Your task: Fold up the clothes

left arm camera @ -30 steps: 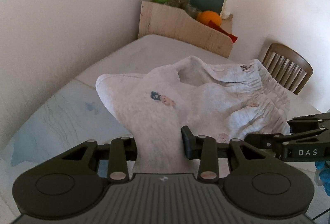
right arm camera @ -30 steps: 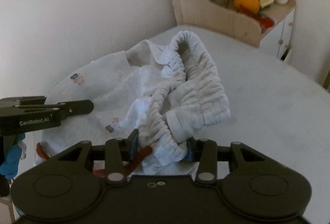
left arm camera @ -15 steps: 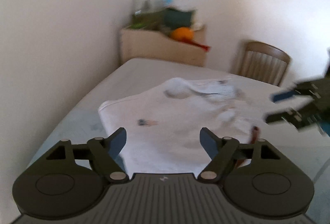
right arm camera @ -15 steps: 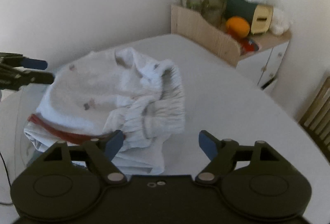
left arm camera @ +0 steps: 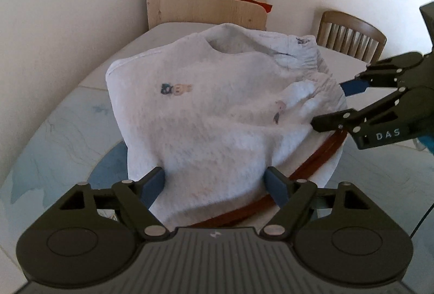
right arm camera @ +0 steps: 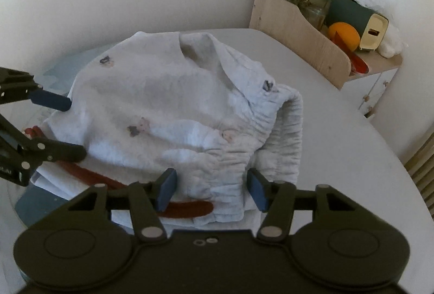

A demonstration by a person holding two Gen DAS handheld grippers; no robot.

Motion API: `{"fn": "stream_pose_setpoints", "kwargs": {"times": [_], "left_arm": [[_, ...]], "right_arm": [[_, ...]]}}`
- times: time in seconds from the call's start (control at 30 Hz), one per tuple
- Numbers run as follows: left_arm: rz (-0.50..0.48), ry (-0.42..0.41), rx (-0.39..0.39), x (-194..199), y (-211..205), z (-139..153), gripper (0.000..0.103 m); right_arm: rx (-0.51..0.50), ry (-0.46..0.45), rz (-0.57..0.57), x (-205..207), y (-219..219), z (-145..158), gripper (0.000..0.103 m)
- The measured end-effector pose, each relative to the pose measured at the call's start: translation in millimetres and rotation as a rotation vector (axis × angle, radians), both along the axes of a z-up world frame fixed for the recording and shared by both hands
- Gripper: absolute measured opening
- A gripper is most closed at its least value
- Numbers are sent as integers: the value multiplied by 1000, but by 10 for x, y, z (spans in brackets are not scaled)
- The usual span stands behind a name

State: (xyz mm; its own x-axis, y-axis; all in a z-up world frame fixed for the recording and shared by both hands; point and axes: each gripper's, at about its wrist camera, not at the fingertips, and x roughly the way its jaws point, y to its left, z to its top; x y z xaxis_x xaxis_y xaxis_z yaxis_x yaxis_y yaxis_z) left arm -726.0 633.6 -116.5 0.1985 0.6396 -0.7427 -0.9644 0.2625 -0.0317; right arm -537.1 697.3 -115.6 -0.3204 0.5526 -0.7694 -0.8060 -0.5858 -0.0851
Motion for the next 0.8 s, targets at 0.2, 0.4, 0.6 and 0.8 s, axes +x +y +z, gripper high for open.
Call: {"fn": "stream_pose_setpoints", "kwargs": {"times": [0.2,0.4,0.6,0.8], "left_arm": [[44,3,9,62,-132,230,82],[115,19,93,220,-482,591,85],[159,71,187,509,-880,918,90],[237,0,134,697,-1213,1029,92]], "right_arm": [[-16,55,-56,149,-123,263,103],[5,136,-117,430,-509,615,103],[48,191,-150,681,-1023,998,103],[83,185,-140,906,-1593,1235,103]]}}
